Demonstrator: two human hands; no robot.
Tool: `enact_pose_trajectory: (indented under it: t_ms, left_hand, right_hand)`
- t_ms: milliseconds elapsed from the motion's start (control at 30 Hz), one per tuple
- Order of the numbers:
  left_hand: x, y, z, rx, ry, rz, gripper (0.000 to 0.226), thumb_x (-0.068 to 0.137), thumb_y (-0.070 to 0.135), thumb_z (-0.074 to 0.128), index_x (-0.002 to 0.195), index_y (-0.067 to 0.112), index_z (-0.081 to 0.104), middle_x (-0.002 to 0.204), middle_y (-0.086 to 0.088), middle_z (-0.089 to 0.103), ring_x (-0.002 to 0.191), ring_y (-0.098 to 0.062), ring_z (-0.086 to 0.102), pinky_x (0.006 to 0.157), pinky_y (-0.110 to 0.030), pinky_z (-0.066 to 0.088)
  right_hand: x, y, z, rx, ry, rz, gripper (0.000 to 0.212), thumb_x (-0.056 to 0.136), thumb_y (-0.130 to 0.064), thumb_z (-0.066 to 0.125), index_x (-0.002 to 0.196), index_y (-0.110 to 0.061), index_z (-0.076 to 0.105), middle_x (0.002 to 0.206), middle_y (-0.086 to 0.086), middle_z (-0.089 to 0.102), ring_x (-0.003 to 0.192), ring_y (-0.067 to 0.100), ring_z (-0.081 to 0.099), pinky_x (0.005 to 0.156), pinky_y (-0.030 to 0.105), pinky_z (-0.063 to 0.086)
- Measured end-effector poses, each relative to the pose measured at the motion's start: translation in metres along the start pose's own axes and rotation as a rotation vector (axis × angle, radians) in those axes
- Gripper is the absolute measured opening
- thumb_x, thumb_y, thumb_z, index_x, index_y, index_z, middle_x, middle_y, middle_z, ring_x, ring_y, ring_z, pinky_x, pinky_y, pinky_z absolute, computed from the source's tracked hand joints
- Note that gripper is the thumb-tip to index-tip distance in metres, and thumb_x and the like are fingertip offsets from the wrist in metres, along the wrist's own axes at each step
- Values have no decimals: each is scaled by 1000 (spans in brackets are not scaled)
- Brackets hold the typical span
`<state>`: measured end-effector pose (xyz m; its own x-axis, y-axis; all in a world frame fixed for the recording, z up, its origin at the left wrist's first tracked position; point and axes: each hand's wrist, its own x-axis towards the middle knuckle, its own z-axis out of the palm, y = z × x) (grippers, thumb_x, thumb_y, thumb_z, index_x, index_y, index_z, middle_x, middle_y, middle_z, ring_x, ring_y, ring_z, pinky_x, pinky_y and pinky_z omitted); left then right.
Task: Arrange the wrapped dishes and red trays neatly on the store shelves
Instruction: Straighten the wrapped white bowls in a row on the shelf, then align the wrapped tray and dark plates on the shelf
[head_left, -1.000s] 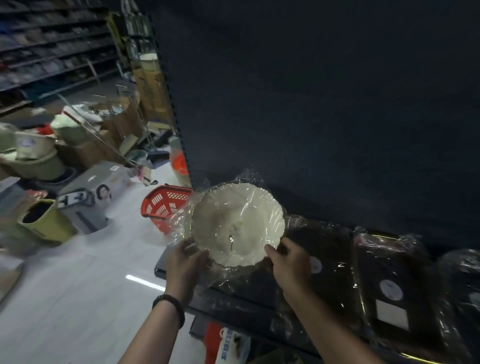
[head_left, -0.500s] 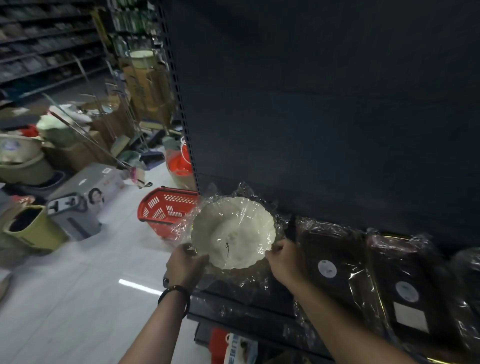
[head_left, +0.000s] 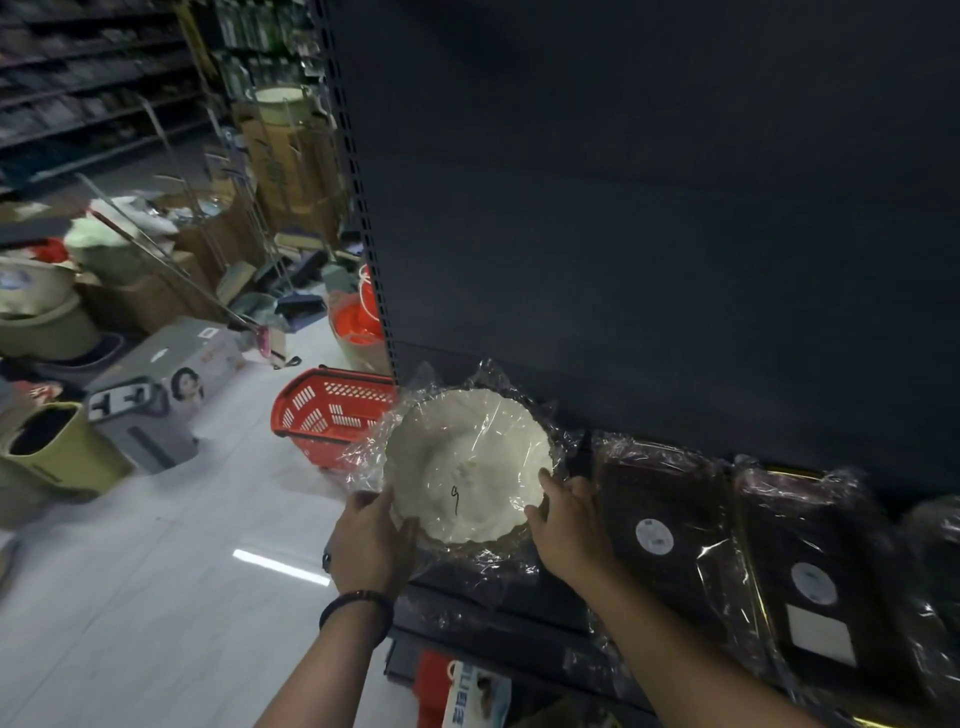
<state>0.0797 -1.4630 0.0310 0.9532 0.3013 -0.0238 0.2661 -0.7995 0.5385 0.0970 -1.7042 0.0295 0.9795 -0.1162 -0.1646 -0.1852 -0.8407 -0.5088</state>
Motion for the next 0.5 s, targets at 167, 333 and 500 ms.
enact_pose_trajectory:
  t_ms: [167, 333, 500]
  left_hand:
    - [2, 0, 6, 104, 11, 13, 49, 91, 31, 77, 137, 18, 66, 126, -12, 63, 104, -37, 68, 85, -46, 61]
    - [0, 15, 3, 142, 2, -26, 59, 90, 42, 70, 143, 19, 59, 128, -18, 59, 110, -43, 61, 91, -50, 58]
    - [-27, 52, 4, 146, 198, 85, 56, 85, 34, 81, 136, 14, 66, 137, -23, 62, 119, -50, 57, 95, -57, 54]
  right_hand:
    - [5, 4, 0, 47, -15, 5, 64, 103, -42, 60, 162, -28, 38, 142, 5, 41, 130, 22, 47, 102, 30, 45]
    - [8, 13, -12, 158, -32, -25, 54, 103, -38, 63, 155, -29, 50, 137, 5, 45, 123, 18, 52, 94, 21, 38]
    - [-9, 36, -31, 242, 52, -69, 36, 100, -34, 67, 135, -36, 67, 124, 1, 56, 99, 10, 57, 90, 22, 49]
